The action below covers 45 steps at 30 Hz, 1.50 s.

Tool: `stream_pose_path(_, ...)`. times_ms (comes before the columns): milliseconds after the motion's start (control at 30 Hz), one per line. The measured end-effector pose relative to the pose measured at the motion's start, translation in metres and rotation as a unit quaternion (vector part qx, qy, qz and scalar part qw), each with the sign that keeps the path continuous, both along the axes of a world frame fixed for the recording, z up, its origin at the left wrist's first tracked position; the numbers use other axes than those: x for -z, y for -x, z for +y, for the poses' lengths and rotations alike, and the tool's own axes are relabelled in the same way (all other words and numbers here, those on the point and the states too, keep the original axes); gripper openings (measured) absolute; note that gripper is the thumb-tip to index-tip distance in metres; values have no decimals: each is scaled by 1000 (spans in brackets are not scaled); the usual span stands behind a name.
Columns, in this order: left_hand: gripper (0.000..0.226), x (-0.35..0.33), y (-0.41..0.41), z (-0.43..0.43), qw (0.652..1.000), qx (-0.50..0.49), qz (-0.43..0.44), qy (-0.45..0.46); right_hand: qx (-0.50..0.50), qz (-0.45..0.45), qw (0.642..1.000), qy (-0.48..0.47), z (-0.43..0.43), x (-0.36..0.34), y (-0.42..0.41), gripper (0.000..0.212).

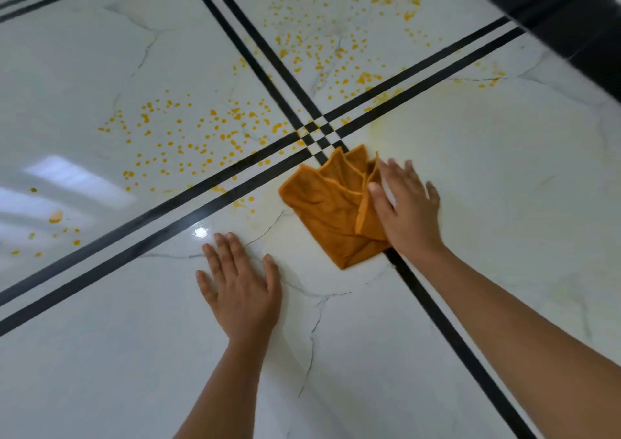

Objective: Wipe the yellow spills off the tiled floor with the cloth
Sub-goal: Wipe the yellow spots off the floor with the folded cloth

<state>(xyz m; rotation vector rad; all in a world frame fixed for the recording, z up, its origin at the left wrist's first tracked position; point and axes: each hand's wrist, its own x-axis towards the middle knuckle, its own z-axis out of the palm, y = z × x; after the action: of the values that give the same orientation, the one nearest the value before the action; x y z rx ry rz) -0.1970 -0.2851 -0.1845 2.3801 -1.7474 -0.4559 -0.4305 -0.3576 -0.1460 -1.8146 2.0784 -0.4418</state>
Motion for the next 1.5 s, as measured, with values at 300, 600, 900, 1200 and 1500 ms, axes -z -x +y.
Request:
stream_pose_path(300, 74, -16, 158, -92, 998, 41, 30, -25, 71, 77, 992, -66, -40, 15, 126, 51)
stream_pose_path(600, 64, 1, 270, -211, 968, 249, -37, -4, 241, 121, 959, -90, -94, 35, 238, 57)
stream_pose_path(900, 61, -2, 346, -295, 866, 491, -87, 32, 247, 132, 958, -64, -91, 44, 235, 59)
stream_pose_path(1200, 61, -4, 380, -328, 848, 523, -85, 29, 248, 143, 956, -65, -91, 44, 236, 58)
stream_pose_path(1500, 58, -3, 389, -336, 836, 544, -66, 30, 250, 138, 956, -61, -92, 42, 236, 58)
